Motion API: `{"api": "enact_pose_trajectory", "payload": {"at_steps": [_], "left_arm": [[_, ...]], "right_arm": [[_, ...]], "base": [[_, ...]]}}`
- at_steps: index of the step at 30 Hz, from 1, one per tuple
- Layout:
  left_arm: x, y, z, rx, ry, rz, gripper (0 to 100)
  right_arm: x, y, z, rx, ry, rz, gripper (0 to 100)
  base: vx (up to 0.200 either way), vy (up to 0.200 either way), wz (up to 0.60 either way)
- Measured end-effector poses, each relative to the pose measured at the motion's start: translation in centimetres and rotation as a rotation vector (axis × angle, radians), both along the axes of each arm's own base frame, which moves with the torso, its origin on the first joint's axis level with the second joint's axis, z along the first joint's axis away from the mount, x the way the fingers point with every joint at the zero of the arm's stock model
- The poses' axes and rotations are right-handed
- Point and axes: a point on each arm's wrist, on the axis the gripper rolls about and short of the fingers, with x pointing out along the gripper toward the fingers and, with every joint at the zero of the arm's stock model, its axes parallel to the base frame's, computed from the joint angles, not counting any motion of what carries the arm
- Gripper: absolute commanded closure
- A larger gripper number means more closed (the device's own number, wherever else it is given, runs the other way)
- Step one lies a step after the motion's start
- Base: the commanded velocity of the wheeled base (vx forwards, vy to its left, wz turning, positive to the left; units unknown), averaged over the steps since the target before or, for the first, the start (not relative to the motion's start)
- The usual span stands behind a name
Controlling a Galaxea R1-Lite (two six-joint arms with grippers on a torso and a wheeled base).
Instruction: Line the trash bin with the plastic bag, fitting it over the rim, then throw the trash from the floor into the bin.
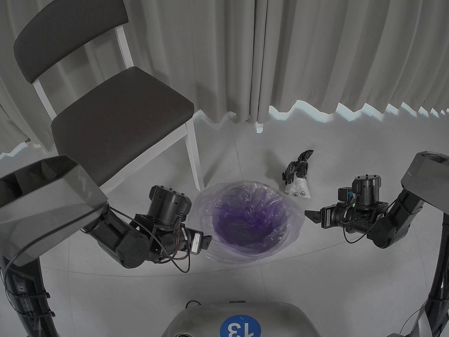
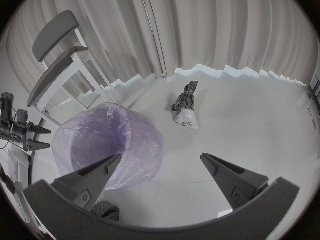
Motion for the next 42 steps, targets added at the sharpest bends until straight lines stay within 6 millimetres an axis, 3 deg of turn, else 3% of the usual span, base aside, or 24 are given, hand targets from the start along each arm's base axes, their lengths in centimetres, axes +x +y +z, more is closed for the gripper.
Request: {"api": "enact_pose_trajectory", "payload": {"at_steps": [5,13,14,29,42], "left_arm": [[0.7,-1.3,0.1,-0.03,-0.017,0.011,0],[1.3,-1.8,-0.7,-0.008,-0.018,0.023,0],[1.4,-1.8,-0.8,-0.006,-0.017,0.025,100],[1.4,-1.5,-1.4,-0.007,-0.004,0.034,100],[1.6,-1.4,-3.9,-0.02,0.026,0.039,100]], "right_arm": [[0.0,0.0,0.0,0.0,0.0,0.0,0],[0.0,0.0,0.0,0.0,-0.001,0.0,0],[0.0,0.0,0.0,0.0,-0.001,-0.001,0],[0.0,0.0,-0.1,-0.002,0.003,0.001,0],[-0.1,0.1,-0.3,-0.003,0.01,0.003,0]], "base": [[0.0,0.0,0.0],[0.0,0.0,0.0],[0.0,0.0,0.0],[0.0,0.0,0.0],[0.0,0.0,0.0]]}}
